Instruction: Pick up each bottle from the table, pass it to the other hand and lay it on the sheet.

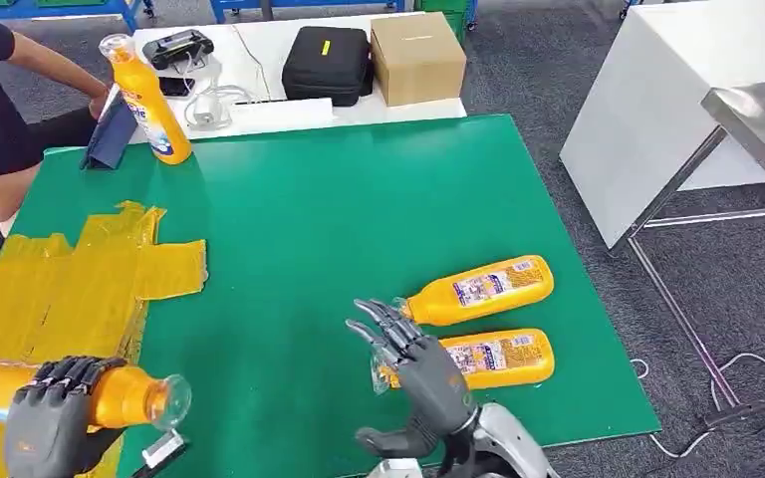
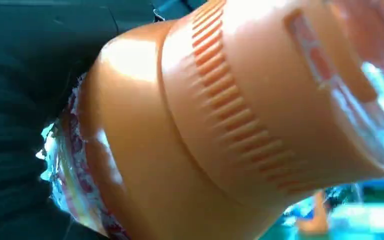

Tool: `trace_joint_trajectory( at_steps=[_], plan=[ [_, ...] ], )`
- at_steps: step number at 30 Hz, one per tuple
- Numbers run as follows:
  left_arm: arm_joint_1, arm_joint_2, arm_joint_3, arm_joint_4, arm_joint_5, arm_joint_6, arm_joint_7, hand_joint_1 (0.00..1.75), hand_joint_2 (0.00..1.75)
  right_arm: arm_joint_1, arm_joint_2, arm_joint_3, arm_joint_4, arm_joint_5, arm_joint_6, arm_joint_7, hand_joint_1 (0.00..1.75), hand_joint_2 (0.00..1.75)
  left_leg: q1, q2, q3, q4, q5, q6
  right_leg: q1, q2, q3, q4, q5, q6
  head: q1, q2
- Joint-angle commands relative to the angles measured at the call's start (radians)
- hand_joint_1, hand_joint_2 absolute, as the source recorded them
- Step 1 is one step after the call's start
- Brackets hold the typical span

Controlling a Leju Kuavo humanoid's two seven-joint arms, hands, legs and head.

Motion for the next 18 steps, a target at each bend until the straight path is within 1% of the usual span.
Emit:
trace_joint_trajectory(
  at_steps=[1, 2, 3, 4, 5, 6, 7, 8, 9, 10, 11, 12, 13, 15, 16, 18],
  plan=[
    [-0.21, 0.558, -0.749, 0.433, -0.007, -0.132, 0.869, 1.75, 1.75, 0.094, -0.135, -0.092, -0.119, 0.016, 0.031, 0.004, 0.0, 0.0, 0.002, -0.02, 0.003, -0.002, 0.003, -0.003, 0.002, -0.018, 0.007, 0.001, -0.004, -0.004, 0.0, 0.0],
    [-0.259, 0.579, -1.001, 0.466, -0.007, -0.138, 1.107, 1.75, 1.75, 0.104, -0.132, -0.1, -0.118, 0.017, 0.028, 0.003, 0.0, 0.0, 0.002, -0.024, 0.003, -0.001, 0.004, -0.003, 0.001, -0.023, -0.001, 0.001, -0.006, -0.003, 0.001, 0.0],
    [-0.266, 0.56, -1.051, 0.51, -0.007, -0.137, 1.112, 1.75, 1.75, 0.115, -0.135, -0.114, -0.125, 0.026, 0.027, 0.0, 0.0, 0.0, 0.003, -0.022, 0.002, -0.003, 0.005, -0.003, 0.003, -0.021, -0.003, -0.001, -0.004, -0.003, 0.0, 0.0],
    [-0.253, 0.538, -1.019, 0.536, -0.007, -0.141, 1.084, 1.75, 1.75, 0.12, -0.14, -0.12, -0.131, 0.028, 0.025, 0.001, 0.0, 0.0, -0.001, -0.019, 0.003, -0.006, 0.005, -0.001, -0.002, -0.019, -0.004, -0.001, -0.004, -0.001, 0.0, 0.0],
    [-0.256, 0.543, -1.016, 0.542, -0.007, -0.132, 1.086, 1.75, 1.75, 0.124, -0.146, -0.124, -0.136, 0.027, 0.022, 0.002, 0.0, 0.0, 0.0, -0.018, 0.005, -0.006, 0.004, -0.002, -0.001, -0.017, -0.002, -0.002, -0.004, -0.001, -0.001, 0.0],
    [-0.24, 0.527, -0.977, 0.551, -0.007, -0.123, 1.049, 0.03, 1.75, 0.128, -0.151, -0.129, -0.141, 0.021, 0.016, 0.006, 0.0, 0.0, 0.001, -0.015, 0.006, -0.004, 0.002, -0.002, 0.0, -0.013, 0.0, -0.002, -0.004, -0.002, -0.001, 0.0],
    [-0.248, 0.532, -0.985, 0.572, -0.007, -0.13, 1.06, 0.0, 1.75, 0.133, -0.153, -0.139, -0.146, 0.013, 0.017, 0.008, 0.0, 0.0, 0.0, -0.007, 0.005, -0.004, 0.001, -0.002, -0.001, -0.006, -0.002, 0.0, -0.003, -0.001, -0.001, 0.0],
    [-0.237, 0.507, -0.937, 0.589, -0.007, -0.163, 1.013, 0.0, 1.75, 0.133, -0.147, -0.146, -0.145, 0.013, 0.022, 0.006, 0.0, 0.0, 0.0, -0.006, 0.007, -0.005, 0.001, -0.002, -0.001, -0.004, 0.008, -0.003, -0.002, -0.001, -0.001, 0.0],
    [-0.236, 0.499, -0.927, 0.591, -0.007, -0.186, 1.004, 0.0, 1.75, 0.133, -0.141, -0.15, -0.142, 0.013, 0.025, 0.005, 0.0, 0.0, 0.0, -0.004, 0.006, -0.002, 0.0, -0.002, 0.0, -0.002, 0.01, 0.0, -0.002, 0.0, -0.001, 0.0],
    [-0.229, 0.479, -0.883, 0.599, -0.007, -0.181, 0.951, 0.0, 1.75, 0.132, -0.132, -0.151, -0.135, 0.016, 0.028, 0.005, 0.0, 0.0, 0.002, -0.002, 0.006, 0.0, -0.002, -0.002, 0.002, -0.001, 0.012, 0.0, -0.002, 0.0, 0.0, 0.0],
    [-0.231, 0.48, -0.881, 0.601, -0.007, -0.186, 0.944, 0.0, 1.75, 0.131, -0.129, -0.149, -0.132, 0.017, 0.029, 0.005, 0.0, 0.0, 0.002, 0.0, 0.003, -0.002, 0.001, -0.003, 0.001, 0.0, 0.008, -0.002, 0.0, 0.0, 0.0, 0.0],
    [-0.227, 0.475, -0.87, 0.6, -0.007, -0.188, 0.934, 0.0, 1.75, 0.13, -0.126, -0.149, -0.128, 0.018, 0.028, 0.004, 0.0, 0.0, 0.002, 0.0, 0.006, -0.002, 0.0, -0.003, 0.002, 0.001, 0.01, -0.003, -0.001, -0.001, 0.0, 0.0],
    [-0.222, 0.471, -0.86, 0.598, -0.007, -0.186, 0.917, 0.0, 1.75, 0.129, -0.123, -0.149, -0.124, 0.018, 0.027, 0.004, 0.0, 0.0, -0.001, -0.002, 0.006, -0.003, 0.0, -0.002, -0.001, -0.001, 0.011, -0.003, -0.001, 0.0, 0.0, 0.0],
    [-0.222, 0.471, -0.86, 0.598, -0.007, -0.186, 0.917, 0.0, 1.75, 0.129, -0.123, -0.149, -0.124, 0.018, 0.027, 0.004, 0.0, 0.0, -0.001, -0.004, 0.011, -0.002, -0.003, 0.0, -0.001, -0.002, 0.015, -0.003, -0.003, -0.001, 0.0, 0.0],
    [-0.222, 0.471, -0.86, 0.598, -0.007, -0.186, 0.917, 0.0, 1.75, 0.129, -0.123, -0.149, -0.124, 0.018, 0.027, 0.004, 0.0, 0.0, -0.001, -0.002, 0.011, -0.002, -0.003, 0.001, -0.002, -0.001, 0.016, -0.004, -0.003, 0.002, 0.0, 0.0],
    [-0.222, 0.471, -0.86, 0.598, -0.007, -0.186, 0.917, 0.0, 1.75, 0.129, -0.123, -0.149, -0.124, 0.018, 0.027, 0.004, 0.0, 0.0, -0.002, -0.003, 0.013, -0.002, -0.003, 0.001, -0.002, 0.0, 0.018, -0.003, -0.003, 0.002, 0.0, 0.0]
  ],
)
